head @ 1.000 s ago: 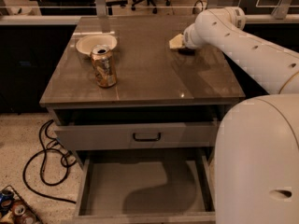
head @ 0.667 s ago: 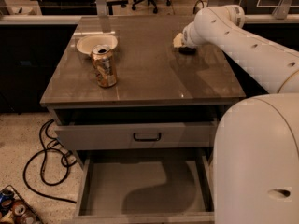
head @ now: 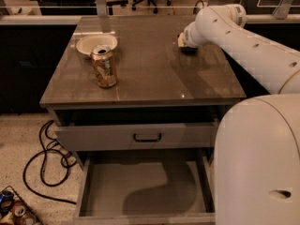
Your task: Place rxbar chocolate into middle drawer
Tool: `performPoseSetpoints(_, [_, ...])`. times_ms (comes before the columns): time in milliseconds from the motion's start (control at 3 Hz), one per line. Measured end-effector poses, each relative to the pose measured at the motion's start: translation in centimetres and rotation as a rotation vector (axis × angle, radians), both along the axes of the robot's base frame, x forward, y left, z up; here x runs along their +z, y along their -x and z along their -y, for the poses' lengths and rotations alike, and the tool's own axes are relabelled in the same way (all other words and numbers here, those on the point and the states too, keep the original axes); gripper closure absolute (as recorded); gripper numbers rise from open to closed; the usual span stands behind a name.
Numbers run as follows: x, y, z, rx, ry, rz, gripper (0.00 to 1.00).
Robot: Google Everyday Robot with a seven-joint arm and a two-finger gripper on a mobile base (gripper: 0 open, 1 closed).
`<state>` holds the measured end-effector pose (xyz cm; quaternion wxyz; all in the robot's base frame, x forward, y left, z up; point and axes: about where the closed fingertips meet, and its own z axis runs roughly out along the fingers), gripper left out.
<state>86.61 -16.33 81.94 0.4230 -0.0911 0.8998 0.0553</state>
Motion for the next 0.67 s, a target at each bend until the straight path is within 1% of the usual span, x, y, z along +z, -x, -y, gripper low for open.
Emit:
performPoseSetpoints(333, [2.2, 0.8, 0.2, 0.009, 0.038, 0.022, 1.00])
performPoseSetpoints(667, [5.9, 2.5, 0.3, 0.030, 0.095, 0.053, 1.00])
